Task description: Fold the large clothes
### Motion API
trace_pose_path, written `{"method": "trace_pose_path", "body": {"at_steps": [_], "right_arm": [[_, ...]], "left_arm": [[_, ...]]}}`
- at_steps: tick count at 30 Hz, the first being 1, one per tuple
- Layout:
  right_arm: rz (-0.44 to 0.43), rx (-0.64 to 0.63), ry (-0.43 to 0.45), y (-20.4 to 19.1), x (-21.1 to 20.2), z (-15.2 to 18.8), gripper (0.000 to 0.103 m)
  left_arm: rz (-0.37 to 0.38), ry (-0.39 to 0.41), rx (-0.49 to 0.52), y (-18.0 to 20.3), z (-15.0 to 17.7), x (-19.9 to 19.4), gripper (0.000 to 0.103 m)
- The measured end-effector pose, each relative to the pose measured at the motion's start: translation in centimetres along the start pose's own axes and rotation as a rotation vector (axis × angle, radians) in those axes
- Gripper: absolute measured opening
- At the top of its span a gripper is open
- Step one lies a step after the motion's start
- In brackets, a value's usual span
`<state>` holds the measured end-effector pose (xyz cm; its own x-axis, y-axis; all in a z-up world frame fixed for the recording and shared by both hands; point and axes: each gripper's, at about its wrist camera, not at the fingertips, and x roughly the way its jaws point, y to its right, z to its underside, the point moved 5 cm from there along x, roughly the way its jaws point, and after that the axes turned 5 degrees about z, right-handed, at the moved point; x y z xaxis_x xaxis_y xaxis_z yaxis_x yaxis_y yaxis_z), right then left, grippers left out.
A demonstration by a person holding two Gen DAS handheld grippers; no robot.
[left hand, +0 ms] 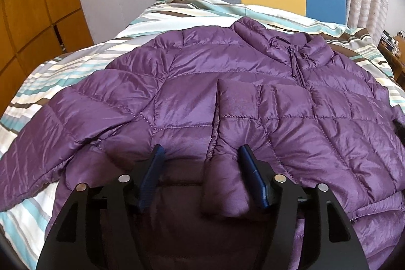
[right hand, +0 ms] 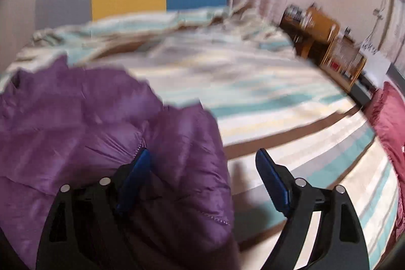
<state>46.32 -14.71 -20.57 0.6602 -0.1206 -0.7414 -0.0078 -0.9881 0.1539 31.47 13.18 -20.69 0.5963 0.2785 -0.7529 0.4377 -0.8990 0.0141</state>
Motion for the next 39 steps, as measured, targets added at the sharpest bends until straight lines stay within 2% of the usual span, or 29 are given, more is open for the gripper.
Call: {"method": "trace_pose_path", "body": {"at_steps": [2,5,11,14,17,21,22,25,28,31,35,36,39], "right_arm": [[-0.005,-0.006,-0.030,-0.1,1.1,0.3,0.090],[-0.008,0.006,-0.033,0.3,1.8,0.4,0.092],[-0.039,0.034,-0.030,0.9,1.7,0.2,0.093],[-0.069,0.071,0.006,1.8,-0.5,0.0,0.094],[-0.052,0.096,0.064,3.5,-4.2,0.7,0.095],[-0.063,0.148,0.047,4.5,-7.3,3.3,0.098],[-0.049,0.136,0.028,4.1,-7.3,3.9,0.098],[0.064,0.044,-0.018,2.6,-6.0,5.4,0.098],[0.076,0.032,-0.051,2.0,-4.9,5.8,0.101],[0.077,0.027,-0.048,1.9,-4.7,6.1,0.101],[0.140,-0.015,-0.013,1.4,-4.8,6.2,0.101],[0.168,-0.036,0.001,1.1,-5.0,6.2,0.101],[0.198,-0.060,0.019,0.8,-5.2,6.2,0.101]], "left_arm": [[-0.003,0.000,0.005,0.1,0.0,0.2,0.066],[-0.014,0.001,0.016,0.4,0.0,0.4,0.068],[-0.013,0.007,0.014,0.4,0.0,0.6,0.070],[-0.008,0.006,0.010,0.3,0.0,0.6,0.070],[-0.009,0.006,0.011,0.3,0.0,0.6,0.070],[-0.014,0.005,0.012,0.3,-0.1,0.6,0.072],[-0.014,0.005,0.011,0.2,-0.1,0.6,0.072],[-0.003,0.004,0.004,0.1,0.0,0.5,0.077],[0.004,0.000,-0.002,0.0,0.0,0.6,0.080],[0.005,-0.002,0.002,0.1,0.1,0.6,0.082],[0.080,-0.017,-0.011,0.0,0.0,0.4,0.094],[0.108,-0.020,-0.014,0.0,0.0,0.2,0.100],[0.196,-0.033,-0.050,-1.1,0.2,-1.4,0.100]]}}
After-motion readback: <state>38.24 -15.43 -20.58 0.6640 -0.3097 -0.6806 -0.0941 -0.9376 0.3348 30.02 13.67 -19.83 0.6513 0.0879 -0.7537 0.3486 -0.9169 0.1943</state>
